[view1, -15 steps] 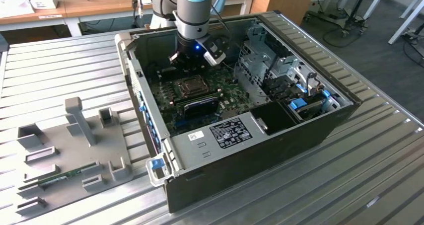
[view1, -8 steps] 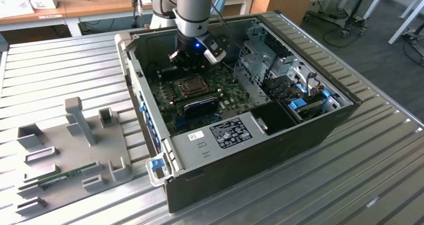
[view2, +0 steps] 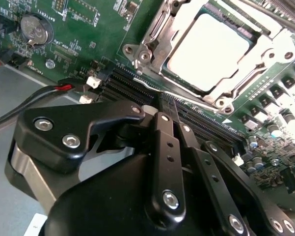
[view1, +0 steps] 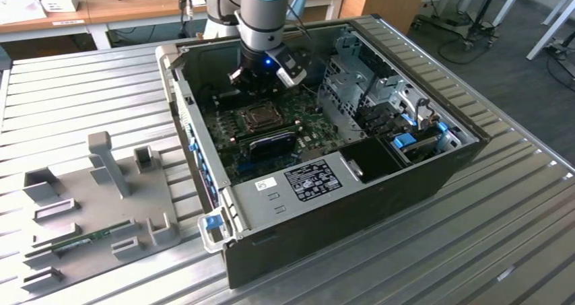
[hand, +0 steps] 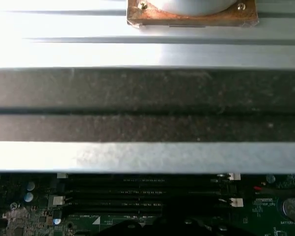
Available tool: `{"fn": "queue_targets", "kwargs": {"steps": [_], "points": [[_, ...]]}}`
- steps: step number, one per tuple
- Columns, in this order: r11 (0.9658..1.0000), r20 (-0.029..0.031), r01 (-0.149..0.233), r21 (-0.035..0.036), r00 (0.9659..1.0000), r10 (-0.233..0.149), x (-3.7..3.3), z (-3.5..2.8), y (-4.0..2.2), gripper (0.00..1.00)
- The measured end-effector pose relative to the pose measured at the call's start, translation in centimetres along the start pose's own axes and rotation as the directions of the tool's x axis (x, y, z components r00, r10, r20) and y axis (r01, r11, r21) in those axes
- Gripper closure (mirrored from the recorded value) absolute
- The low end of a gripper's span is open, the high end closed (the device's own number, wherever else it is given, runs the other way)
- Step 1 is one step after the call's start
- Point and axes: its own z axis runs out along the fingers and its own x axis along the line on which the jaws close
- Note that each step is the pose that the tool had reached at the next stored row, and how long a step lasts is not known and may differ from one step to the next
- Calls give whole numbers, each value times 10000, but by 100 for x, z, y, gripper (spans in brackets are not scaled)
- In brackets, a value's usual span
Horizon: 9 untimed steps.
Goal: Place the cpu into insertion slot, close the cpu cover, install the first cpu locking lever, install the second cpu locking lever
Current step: 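Install the first cpu locking lever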
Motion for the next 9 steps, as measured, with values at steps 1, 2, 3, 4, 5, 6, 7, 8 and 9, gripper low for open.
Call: {"fn": "queue_targets", "kwargs": {"steps": [1, 2, 3, 4, 5, 6, 7, 8, 9], "points": [[10000, 1, -3, -56, 10000, 3, 0, -2, -3, 89], [10000, 0, -5, -76, 10000, 5, 0, -8, -3, 89], [10000, 2, -7, -89, 10000, 7, -1, -17, -1, 89], [10000, 2, -8, -99, 10000, 8, -1, -29, 1, 89], [9999, 2, -8, -107, 10000, 8, -3, -48, 5, 89], [9999, 3, -7, -114, 10000, 7, -5, -68, 10, 89], [9999, 4, -7, -121, 10000, 8, -6, -93, 16, 89], [9999, 3, -8, -124, 10000, 8, -8, -119, 22, 89], [9999, 3, -8, -126, 10000, 8, -10, -146, 28, 89]]}}
